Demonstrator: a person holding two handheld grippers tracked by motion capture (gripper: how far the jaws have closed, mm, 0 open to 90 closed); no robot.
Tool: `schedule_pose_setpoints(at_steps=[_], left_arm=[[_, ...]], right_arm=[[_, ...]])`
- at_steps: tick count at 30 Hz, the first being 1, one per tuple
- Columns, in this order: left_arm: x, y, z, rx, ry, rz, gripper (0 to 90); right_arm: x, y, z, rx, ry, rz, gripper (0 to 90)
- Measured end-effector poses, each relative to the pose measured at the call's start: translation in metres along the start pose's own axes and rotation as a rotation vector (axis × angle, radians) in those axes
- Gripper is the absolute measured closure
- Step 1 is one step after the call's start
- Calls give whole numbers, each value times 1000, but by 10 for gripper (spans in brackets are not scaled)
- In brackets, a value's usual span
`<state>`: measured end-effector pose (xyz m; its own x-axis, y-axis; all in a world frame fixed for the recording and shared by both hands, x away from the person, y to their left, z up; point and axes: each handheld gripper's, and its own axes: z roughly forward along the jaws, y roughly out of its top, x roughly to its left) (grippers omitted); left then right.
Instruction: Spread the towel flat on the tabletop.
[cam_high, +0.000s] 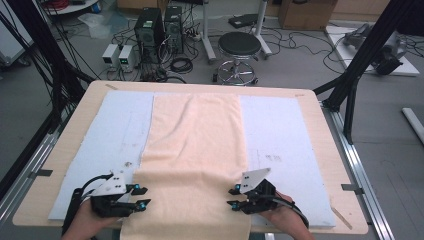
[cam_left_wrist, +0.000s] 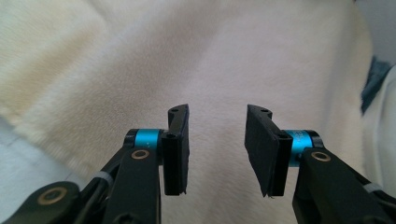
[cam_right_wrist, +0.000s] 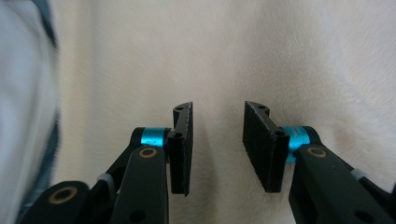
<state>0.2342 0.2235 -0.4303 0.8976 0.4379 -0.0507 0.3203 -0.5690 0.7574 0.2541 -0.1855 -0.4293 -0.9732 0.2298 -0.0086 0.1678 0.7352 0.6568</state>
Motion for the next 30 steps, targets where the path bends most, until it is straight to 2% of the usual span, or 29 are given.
schedule_pose_setpoints(at_steps=[1,2,3,5,6,7,10,13,14,15,16,17,18,20,23,25,27,29,30], left_arm=[[2,0,5,21,0,6,603],[5,0,9,42,-4,7,617],[6,-1,10,33,-11,12,642],[8,-2,10,26,-25,0,727],[8,-3,9,32,-30,-2,804],[6,-3,8,30,-38,-8,844],[-3,-5,1,39,-64,2,865],[-18,-10,-15,16,-101,23,865],[-23,-12,-20,3,-107,18,861],[-24,-15,-25,-9,-105,20,842],[-25,-17,-28,-25,-84,14,783],[-24,-18,-30,-28,-71,1,706],[-21,-19,-32,-33,-60,-6,681],[-13,-19,-32,-51,-33,-26,668],[-1,-16,-24,-48,-5,-36,653],[7,-14,-16,-14,13,-15,648],[14,-13,-6,14,12,-15,624],[19,-13,-1,0,-3,-21,622],[21,-12,0,5,-8,-28,633]], right_arm=[[-1,-1,4,8,7,5,673],[-3,-2,4,-9,25,14,712],[-4,-2,4,-9,32,20,761],[-1,-3,3,-9,37,1,846],[1,-3,2,-7,33,-10,861],[3,-2,1,-1,36,-8,867],[9,-1,-4,-16,63,-13,871],[22,3,-17,-59,77,-16,846],[26,3,-22,-80,101,-8,791],[28,4,-27,-91,97,-2,751],[29,3,-30,-94,74,-3,733],[27,2,-33,-93,52,1,719],[24,1,-35,-86,31,12,709],[15,-2,-35,-77,-15,33,710],[-1,-10,-30,-55,-56,56,706],[-10,-14,-24,-38,-41,65,695],[-15,-18,-17,-22,-23,72,668],[-17,-20,-11,-13,-1,75,670],[-18,-21,-11,-26,3,72,687]])
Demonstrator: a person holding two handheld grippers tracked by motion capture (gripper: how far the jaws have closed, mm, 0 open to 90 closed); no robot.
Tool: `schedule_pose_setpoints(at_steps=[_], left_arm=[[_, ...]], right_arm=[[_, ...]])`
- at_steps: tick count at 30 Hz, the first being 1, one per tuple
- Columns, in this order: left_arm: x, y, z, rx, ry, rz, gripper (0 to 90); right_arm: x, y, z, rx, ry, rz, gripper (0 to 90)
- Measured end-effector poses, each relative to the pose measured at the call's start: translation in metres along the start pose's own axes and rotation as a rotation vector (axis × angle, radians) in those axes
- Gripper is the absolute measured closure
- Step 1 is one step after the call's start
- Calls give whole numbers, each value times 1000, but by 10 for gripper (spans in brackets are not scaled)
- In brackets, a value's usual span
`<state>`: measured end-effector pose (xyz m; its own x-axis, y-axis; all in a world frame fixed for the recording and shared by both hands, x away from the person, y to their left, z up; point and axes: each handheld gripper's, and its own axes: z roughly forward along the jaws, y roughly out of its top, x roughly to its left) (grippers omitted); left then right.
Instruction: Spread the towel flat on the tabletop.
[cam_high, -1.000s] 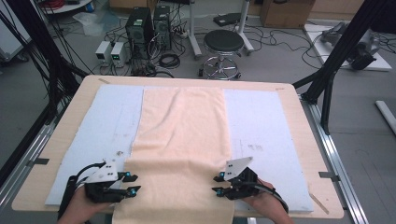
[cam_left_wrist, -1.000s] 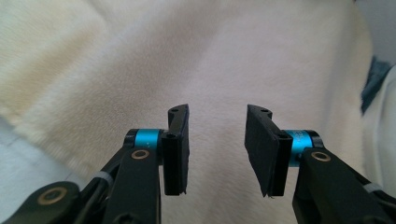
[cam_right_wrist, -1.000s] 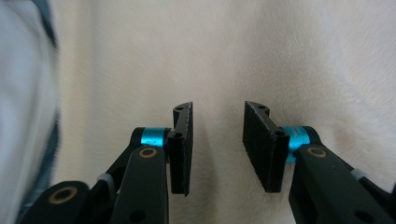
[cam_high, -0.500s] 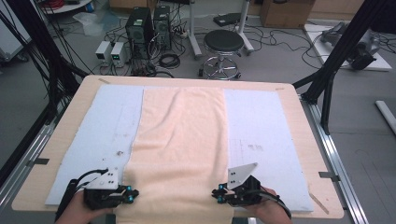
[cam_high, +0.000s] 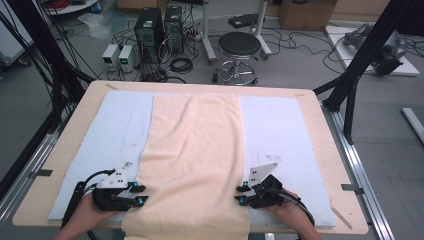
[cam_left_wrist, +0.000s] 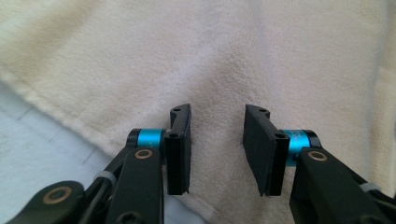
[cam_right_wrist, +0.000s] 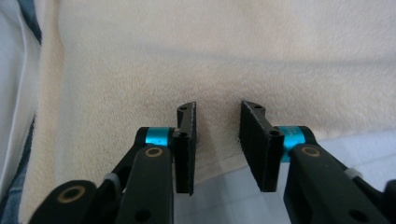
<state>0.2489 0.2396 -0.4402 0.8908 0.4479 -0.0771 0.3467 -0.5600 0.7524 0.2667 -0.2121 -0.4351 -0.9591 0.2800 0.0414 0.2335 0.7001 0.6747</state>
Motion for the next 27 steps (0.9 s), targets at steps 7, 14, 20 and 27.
schedule_pose_setpoints(at_steps=[7,14,20,27], left_arm=[[0,-2,-5,17,18,-21,865],[-6,-12,-18,17,40,-40,894],[-3,-20,-27,-2,42,-72,868],[5,-9,-25,-81,34,-100,747]], right_arm=[[1,-1,-4,14,11,-8,873],[11,-8,-11,14,5,-7,876],[17,-11,-17,4,3,5,866],[8,-11,-27,-79,-29,100,694]])
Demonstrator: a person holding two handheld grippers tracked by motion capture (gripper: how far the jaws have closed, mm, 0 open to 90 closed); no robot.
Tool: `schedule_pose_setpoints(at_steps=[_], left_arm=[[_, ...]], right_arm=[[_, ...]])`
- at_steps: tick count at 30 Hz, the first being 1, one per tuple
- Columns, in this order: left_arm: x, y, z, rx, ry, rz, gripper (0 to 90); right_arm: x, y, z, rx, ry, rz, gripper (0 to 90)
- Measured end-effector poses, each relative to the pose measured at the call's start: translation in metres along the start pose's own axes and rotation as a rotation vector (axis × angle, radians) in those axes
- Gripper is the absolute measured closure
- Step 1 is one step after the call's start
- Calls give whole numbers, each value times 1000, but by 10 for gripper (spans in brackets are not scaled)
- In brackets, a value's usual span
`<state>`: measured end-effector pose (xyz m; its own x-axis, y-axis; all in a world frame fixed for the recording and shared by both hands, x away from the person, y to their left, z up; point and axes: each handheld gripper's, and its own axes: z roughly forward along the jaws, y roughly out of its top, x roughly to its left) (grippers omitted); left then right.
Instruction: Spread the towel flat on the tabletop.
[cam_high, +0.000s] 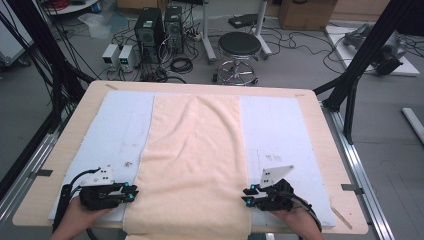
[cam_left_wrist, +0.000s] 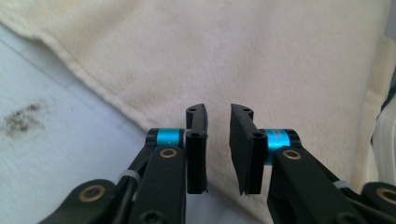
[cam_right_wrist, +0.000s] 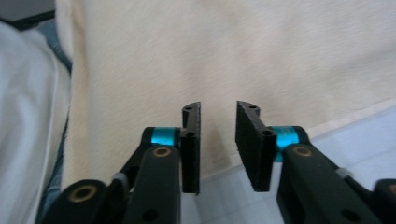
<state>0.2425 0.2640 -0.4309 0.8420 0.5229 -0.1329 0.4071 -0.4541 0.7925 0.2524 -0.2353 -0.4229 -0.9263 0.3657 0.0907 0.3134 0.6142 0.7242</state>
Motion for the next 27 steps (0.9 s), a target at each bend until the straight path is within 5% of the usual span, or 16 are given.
schedule_pose_setpoints(at_steps=[15,27], left_arm=[[14,35,8,-107,0,-51,491],[28,52,16,-117,45,-63,354]], right_arm=[[-35,28,-4,-117,-107,112,332],[-58,54,2,-166,-128,103,254]])
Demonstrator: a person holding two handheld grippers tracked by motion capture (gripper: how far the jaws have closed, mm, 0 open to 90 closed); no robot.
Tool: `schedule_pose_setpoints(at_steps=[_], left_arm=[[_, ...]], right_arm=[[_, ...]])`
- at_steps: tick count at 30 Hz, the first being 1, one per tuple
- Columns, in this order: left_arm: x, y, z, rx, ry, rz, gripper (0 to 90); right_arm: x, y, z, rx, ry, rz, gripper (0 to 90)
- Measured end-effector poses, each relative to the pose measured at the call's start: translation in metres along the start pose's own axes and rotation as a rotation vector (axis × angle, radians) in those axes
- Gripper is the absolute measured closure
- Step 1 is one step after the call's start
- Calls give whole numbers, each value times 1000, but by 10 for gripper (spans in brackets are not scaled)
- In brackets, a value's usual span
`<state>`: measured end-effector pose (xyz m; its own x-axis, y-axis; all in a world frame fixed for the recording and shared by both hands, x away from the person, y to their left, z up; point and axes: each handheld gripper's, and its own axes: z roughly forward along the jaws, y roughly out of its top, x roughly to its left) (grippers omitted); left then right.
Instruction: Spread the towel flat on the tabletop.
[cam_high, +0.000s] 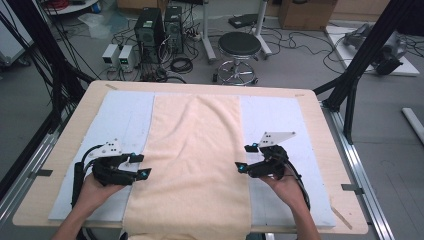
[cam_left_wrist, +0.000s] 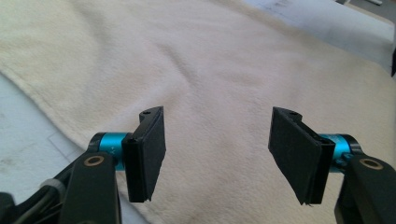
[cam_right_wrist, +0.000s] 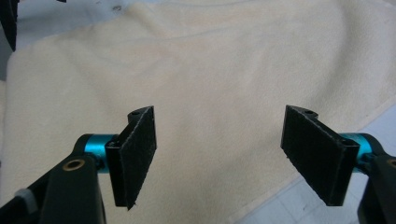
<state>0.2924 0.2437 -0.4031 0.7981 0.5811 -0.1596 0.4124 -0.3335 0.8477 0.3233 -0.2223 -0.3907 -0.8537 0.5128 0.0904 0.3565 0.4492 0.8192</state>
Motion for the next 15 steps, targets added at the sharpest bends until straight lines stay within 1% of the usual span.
schedule_pose_setpoints(at_steps=[1,3,6,7,11,12,14,15], left_arm=[[1,1,0,-5,4,2,350],[2,0,0,-9,13,-2,350],[3,-1,0,1,23,4,348],[2,-2,1,5,22,5,347],[-4,-2,3,21,24,43,343],[-5,-2,3,29,23,52,343],[-6,-2,4,35,20,62,343],[-6,-2,4,34,20,63,343]], right_arm=[[-1,0,2,-1,5,7,248],[-3,1,7,3,6,-2,236],[-3,0,11,28,5,2,225],[-3,0,13,33,3,-4,224],[1,0,15,46,0,-11,220],[2,0,15,43,-2,-17,219],[3,0,15,48,-5,-26,218],[4,0,14,50,-5,-21,218]])
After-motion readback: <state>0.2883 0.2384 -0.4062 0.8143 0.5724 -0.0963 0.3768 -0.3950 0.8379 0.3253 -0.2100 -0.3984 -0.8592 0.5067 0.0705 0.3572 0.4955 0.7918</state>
